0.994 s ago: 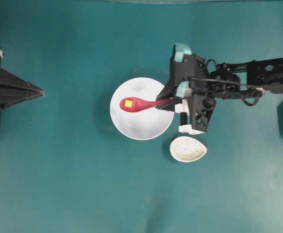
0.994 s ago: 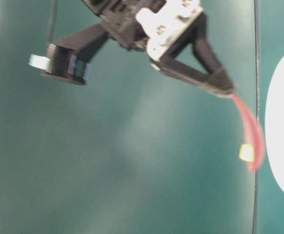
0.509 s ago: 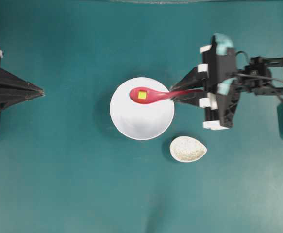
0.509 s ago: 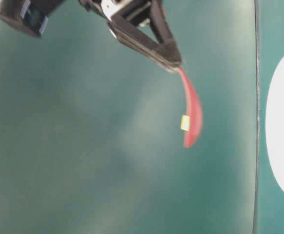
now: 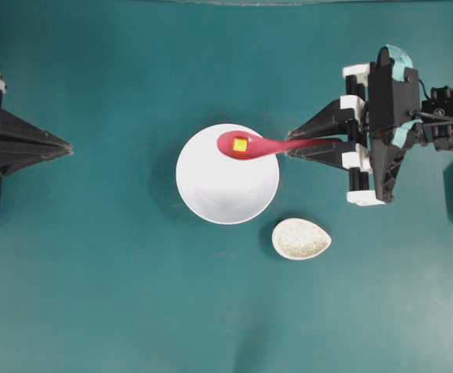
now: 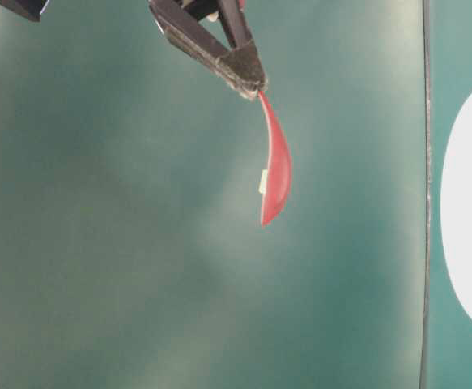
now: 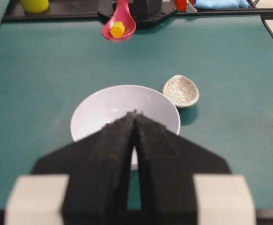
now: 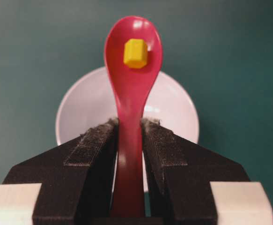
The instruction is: Scoop the yellow hexagonal prism block from the bowl with a spoon using the right arm.
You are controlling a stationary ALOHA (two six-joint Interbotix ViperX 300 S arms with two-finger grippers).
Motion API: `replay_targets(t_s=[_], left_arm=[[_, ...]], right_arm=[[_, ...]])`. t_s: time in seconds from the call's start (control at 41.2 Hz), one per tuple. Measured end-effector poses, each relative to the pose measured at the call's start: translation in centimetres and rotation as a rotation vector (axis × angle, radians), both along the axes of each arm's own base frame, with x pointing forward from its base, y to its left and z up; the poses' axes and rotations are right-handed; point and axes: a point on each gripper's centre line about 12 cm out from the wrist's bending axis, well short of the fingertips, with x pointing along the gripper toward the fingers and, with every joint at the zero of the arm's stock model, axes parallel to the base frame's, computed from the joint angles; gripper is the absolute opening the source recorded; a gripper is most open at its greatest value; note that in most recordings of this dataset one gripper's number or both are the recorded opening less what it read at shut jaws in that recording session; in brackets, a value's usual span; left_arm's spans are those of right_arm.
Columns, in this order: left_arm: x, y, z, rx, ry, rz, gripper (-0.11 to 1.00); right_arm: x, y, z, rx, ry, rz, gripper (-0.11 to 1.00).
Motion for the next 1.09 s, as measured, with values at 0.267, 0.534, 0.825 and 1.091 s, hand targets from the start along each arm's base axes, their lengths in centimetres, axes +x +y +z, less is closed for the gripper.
replay_targets(t_s=[0.267,0.534,0.825,1.091], left_arm=[[-0.1,0.0,0.0,-0.021,0.003,0.003,0.0],[0.0,0.0,-0.1,-0.012,0.009,0.002,0.0],[0.0,0.0,-0.2,-0.008,0.018,0.001,0.0],[0.0,0.0,-0.3,-0.003,0.021,0.001,0.0]], right_arm=[[0.0,0.0,-0.7,0.003,0.037,0.001,0.24],[0.1,0.0,-0.9,0.003,0.044,0.002,0.24],[0.0,0.0,-1.4,0.004,0.056,0.002,0.24],[-0.1,0.0,-1.7,0.004,0.064,0.002,0.24]])
